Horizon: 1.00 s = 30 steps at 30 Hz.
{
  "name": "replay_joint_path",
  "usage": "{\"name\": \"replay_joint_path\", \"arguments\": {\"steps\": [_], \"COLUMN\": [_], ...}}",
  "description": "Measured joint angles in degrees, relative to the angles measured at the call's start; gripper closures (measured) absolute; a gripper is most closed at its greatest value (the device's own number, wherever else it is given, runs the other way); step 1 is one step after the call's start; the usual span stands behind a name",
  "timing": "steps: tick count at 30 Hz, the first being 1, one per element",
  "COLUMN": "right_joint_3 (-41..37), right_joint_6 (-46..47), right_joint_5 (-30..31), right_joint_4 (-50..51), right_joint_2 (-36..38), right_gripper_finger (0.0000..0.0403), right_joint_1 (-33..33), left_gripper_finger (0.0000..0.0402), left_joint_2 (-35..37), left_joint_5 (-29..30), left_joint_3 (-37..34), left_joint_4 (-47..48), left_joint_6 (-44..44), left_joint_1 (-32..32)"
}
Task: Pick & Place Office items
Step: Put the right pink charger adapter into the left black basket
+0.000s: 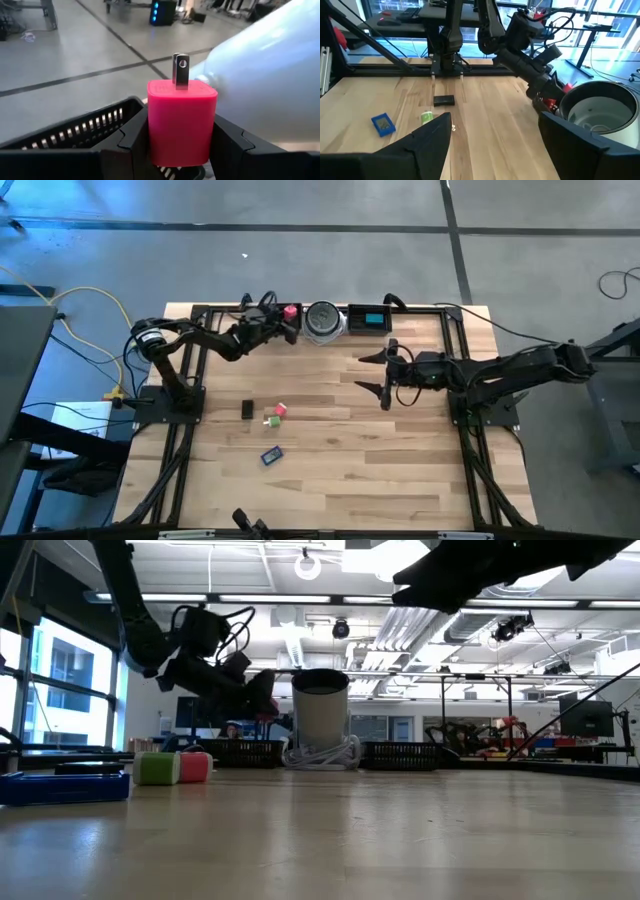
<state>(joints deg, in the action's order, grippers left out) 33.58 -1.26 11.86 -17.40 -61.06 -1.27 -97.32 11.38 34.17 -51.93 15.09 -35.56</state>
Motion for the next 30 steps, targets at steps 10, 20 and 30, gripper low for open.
{"name": "replay_joint_path", "arguments": {"steps": [10,20,30], "right_joint_3": [0.0,0.0,0.0], "right_joint_6": [0.0,0.0,0.2], "right_joint_5": [-0.2,-0.2,-0.8], "right_joint_4": [0.2,0.0,0.0], "right_joint_2": [0.0,0.0,0.0], "right_gripper_finger": [0.0117,0.0117,0.0117], "right_joint_1": [-0.3,-0.3,-0.3], "left_gripper_finger": [0.0254,0.0254,0.0254], "left_joint_2": [0.0,0.0,0.0], "left_joint_5": [1.2,1.2,-0.3], "left_joint_3": [0.1,0.3,1.2], "left_joint_4": [3.3,5.7,8.8], "left_joint_6": [1.3,3.7,6.0], "left_joint_1": [-0.9,-1.2,-1.8]}}
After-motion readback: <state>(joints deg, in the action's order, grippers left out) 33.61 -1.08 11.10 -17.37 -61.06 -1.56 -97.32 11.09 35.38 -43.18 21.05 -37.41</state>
